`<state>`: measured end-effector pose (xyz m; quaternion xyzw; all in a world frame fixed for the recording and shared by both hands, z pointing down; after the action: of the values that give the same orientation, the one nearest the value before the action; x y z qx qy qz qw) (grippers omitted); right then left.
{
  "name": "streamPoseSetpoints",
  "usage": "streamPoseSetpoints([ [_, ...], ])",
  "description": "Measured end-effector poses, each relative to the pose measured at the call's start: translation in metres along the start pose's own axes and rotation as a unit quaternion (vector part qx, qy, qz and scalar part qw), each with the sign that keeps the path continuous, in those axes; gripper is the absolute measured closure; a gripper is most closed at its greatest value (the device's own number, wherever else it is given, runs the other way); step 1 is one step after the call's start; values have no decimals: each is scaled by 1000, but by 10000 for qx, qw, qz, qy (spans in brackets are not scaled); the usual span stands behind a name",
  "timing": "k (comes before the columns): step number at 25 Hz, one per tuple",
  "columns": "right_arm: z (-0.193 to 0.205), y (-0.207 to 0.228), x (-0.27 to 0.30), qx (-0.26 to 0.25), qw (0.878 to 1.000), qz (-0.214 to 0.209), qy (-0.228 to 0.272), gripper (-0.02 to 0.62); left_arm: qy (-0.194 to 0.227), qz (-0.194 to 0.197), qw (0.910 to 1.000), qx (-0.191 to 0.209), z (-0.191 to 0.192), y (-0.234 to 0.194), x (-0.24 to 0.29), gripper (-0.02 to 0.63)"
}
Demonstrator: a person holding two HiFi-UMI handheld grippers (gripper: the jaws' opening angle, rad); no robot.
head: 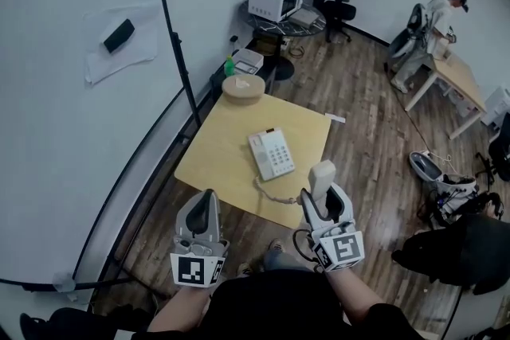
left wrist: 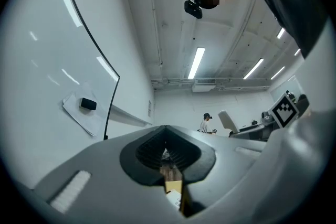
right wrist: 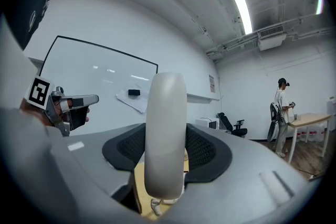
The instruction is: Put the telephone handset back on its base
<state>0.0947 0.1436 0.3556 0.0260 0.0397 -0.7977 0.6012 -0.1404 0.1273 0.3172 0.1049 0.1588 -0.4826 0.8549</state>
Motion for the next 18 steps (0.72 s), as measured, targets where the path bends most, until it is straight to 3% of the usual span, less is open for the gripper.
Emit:
streamPoseSetpoints([
  [6,13,10,41,93,9999,-79,-95,367,29,-56,10000,67,14,-11,30,607],
  [18,82,50,138,508,9949,-529,-697,367,-242,-419,9984,300,66,-38,115,607],
])
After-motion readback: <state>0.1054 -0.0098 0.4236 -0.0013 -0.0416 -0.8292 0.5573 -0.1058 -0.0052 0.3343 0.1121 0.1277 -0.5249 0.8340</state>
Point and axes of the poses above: the fingertips, and each gripper's own axes: x forward along the fingers, y to its right, z out of its underside, the point moved 1 cm from there along -x, backward along the fingers, and after that the axes turned 5 degrees about y, right-handed, at the moved point
